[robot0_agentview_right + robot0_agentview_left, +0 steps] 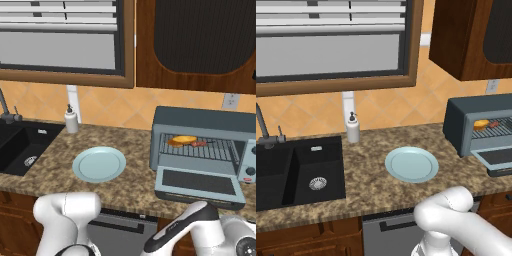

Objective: Pick up the kebab skewer and baguette bread, and place them inside the toaster oven. Close the toaster oven door and start by setting the timer.

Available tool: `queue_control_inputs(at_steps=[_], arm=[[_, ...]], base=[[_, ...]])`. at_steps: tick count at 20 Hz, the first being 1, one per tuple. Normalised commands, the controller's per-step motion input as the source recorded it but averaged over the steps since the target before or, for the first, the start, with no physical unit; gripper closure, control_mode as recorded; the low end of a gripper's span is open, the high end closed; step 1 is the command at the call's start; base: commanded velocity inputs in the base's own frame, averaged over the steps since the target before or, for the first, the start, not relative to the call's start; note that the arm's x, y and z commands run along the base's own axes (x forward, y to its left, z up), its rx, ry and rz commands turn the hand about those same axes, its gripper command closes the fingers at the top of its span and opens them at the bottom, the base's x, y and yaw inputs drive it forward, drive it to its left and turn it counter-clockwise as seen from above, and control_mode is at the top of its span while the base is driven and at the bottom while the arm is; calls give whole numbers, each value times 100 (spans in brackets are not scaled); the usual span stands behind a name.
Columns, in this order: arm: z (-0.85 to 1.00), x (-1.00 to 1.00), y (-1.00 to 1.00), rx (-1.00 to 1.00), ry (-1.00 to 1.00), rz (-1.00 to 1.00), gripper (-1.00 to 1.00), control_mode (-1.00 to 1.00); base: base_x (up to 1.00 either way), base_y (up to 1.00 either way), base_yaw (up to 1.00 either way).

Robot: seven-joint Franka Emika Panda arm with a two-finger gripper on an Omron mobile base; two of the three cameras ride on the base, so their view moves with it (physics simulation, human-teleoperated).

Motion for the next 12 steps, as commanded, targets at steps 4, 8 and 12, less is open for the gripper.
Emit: queue_control_inputs(at_steps=[4,8,12], arm=[[-10,2,0,0,8,0,-100,-100],[-6,11,0,0,5,0,-100,-100],[-14,16,6,0,2,0,-100,-100]], base=[[0,0,0],[0,0,0],[0,0,0]])
